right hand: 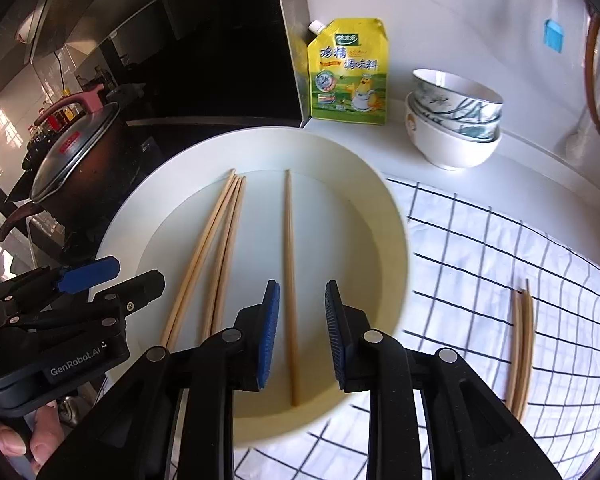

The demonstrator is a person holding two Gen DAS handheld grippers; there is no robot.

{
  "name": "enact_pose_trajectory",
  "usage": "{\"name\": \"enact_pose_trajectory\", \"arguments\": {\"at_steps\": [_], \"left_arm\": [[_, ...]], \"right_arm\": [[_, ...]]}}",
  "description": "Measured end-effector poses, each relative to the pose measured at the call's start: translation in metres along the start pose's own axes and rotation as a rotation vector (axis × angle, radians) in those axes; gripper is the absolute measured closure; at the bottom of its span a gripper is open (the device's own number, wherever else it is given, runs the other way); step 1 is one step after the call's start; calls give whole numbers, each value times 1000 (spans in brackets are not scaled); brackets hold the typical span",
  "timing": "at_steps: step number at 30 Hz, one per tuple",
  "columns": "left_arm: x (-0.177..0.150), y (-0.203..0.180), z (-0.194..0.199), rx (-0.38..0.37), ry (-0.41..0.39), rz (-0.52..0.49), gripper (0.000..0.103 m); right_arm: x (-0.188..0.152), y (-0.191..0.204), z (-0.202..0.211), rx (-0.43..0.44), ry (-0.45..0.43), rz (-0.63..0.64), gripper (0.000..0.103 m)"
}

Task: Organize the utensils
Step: 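Open the left gripper over the basin while the right gripper releases its chopstick, then move both open grippers back over the remaining chopsticks on the cloth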

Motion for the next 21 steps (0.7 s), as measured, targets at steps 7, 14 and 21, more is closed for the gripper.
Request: {"name": "enact_pose_trajectory", "arguments": {"at_steps": [7, 14, 21], "left_arm": [[-11, -33, 26, -43, -31, -17, 47], [-23, -83, 45, -99, -45, -68, 44], [-42, -140, 48, -157, -22, -128, 44]], "right_arm": [[-23, -21, 39, -22, -25, -17, 75], [-54, -66, 77, -70, -42, -64, 75], [-83, -125, 104, -139, -41, -135, 73]]}}
Point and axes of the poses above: each gripper's, at about its wrist camera, not at the fingertips, and z roughly against the way its jaws point, y to its left, x to its top, the point moved 4 cm from there along -z, roughly the way its jaws point
